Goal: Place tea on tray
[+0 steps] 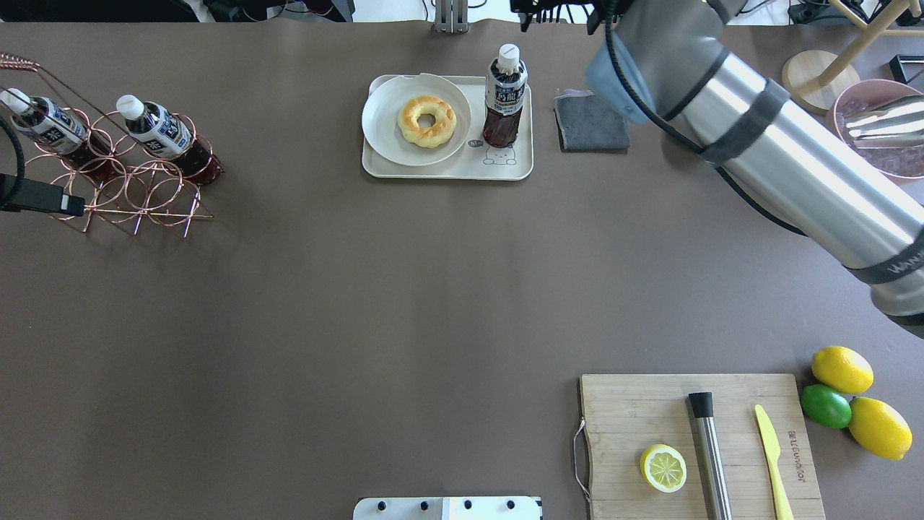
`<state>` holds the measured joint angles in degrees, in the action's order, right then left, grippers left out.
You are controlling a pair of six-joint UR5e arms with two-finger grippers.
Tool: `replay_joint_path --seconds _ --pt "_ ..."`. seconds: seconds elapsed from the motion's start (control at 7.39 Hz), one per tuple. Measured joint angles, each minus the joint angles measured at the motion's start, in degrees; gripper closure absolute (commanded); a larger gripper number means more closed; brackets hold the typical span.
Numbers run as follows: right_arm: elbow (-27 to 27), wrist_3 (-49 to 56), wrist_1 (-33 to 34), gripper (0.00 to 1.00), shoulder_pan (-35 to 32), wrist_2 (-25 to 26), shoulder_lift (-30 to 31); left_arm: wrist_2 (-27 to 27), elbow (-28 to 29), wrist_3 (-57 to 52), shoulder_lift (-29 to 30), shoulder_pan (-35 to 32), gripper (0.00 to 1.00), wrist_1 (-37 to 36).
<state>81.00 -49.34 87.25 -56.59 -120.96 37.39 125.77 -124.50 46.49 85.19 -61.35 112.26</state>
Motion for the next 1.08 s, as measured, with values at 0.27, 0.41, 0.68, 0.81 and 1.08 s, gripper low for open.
replay_joint_path --seconds 0.27,0.41,0.68,0.81,1.08 --pt "15.91 8.2 8.81 0.0 -2.41 -1.17 11.71 2.03 0.79 -5.44 -2.79 -3.86 0.03 -0.77" --pt "21.85 12.49 11.09 0.0 -3.49 -1.37 18.01 3.69 2.05 -13.11 -3.68 -7.7 0.03 -3.49" --pt "27.75 21.85 11.93 0.0 -6.67 -3.56 28.93 6.5 3.72 -28.0 -3.67 -14.89 0.03 -14.31" --pt "28.66 27.28 11.92 0.0 -9.52 -5.71 33.95 6.93 4.31 -33.81 -3.78 -17.46 0.03 -19.15" --pt "29.11 43.53 12.01 0.0 -18.48 -9.43 44.36 7.17 5.46 -41.1 -4.33 -20.53 0.03 -26.69"
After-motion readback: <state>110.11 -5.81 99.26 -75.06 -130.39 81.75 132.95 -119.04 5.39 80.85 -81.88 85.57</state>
